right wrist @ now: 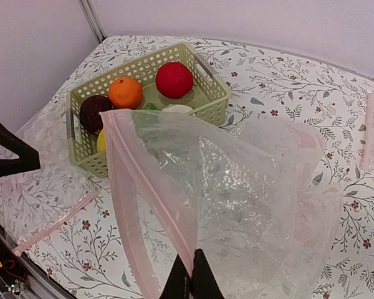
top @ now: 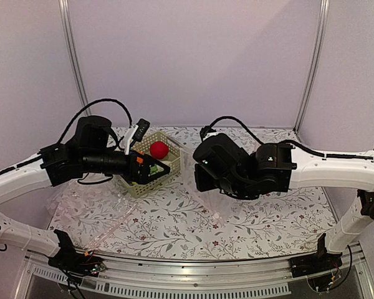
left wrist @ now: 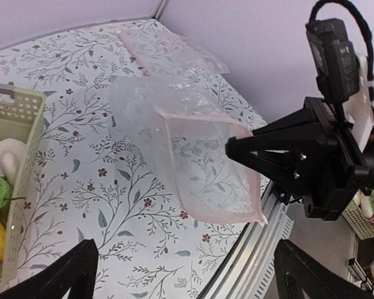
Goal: Place the food in the zip-top bag and seal the zipper
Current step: Pass from the left arm to the right, then pick up the fake vegetable from the bin.
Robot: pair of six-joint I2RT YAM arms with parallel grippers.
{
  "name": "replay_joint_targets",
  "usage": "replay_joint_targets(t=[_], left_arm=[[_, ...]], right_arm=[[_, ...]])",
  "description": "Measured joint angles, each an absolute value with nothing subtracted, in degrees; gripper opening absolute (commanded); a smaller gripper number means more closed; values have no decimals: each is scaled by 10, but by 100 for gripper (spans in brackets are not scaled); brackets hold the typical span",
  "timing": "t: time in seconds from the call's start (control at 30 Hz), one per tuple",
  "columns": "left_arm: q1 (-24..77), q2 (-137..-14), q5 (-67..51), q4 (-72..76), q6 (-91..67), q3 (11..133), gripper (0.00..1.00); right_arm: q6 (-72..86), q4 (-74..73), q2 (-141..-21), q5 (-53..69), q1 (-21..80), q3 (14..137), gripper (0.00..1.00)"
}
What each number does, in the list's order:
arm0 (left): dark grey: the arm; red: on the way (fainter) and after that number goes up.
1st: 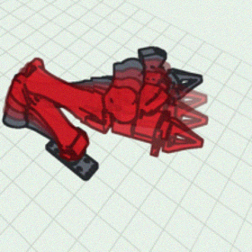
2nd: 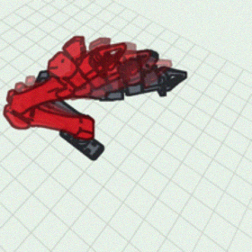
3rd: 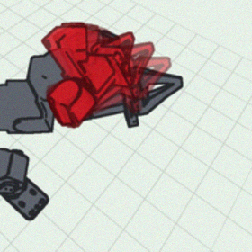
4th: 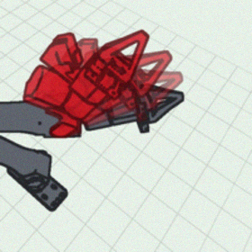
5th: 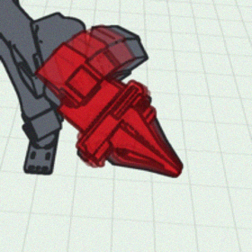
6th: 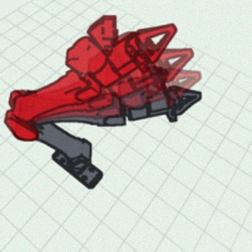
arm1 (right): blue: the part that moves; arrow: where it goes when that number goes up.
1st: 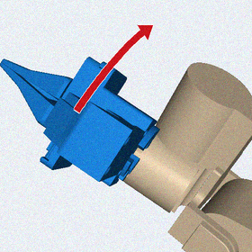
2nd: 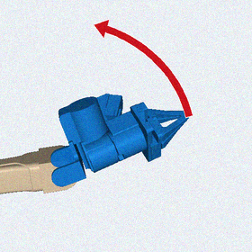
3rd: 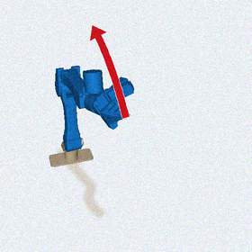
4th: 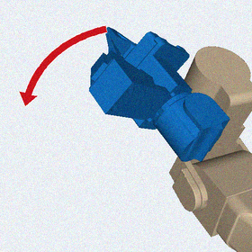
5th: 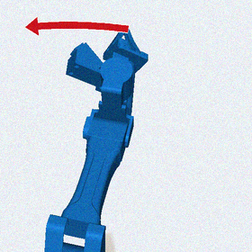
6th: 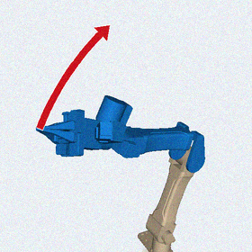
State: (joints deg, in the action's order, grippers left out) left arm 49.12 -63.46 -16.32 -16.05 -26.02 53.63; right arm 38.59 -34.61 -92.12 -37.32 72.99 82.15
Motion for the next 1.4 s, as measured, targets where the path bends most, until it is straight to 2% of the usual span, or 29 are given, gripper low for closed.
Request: replay_joint_targets(t=[0.23,0.57,0.7,1.17,1.3,1.4], left_arm=[[385,-688,-126,-281,-248,609,94],[299,-849,-116,-334,-277,677,68],[274,-900,-124,-329,-294,699,67],[261,-1049,-114,-327,-295,746,75],[261,-1060,-108,-329,-285,758,75],[261,-1071,-109,-336,-278,769,70]], right_arm=[[386,-342,-921,-374,730,821,0],[386,-335,-921,-374,730,819,0],[387,-333,-917,-374,730,816,0],[388,-329,-911,-373,730,811,0],[388,-324,-911,-370,730,811,0],[388,-318,-911,-368,730,810,0]])
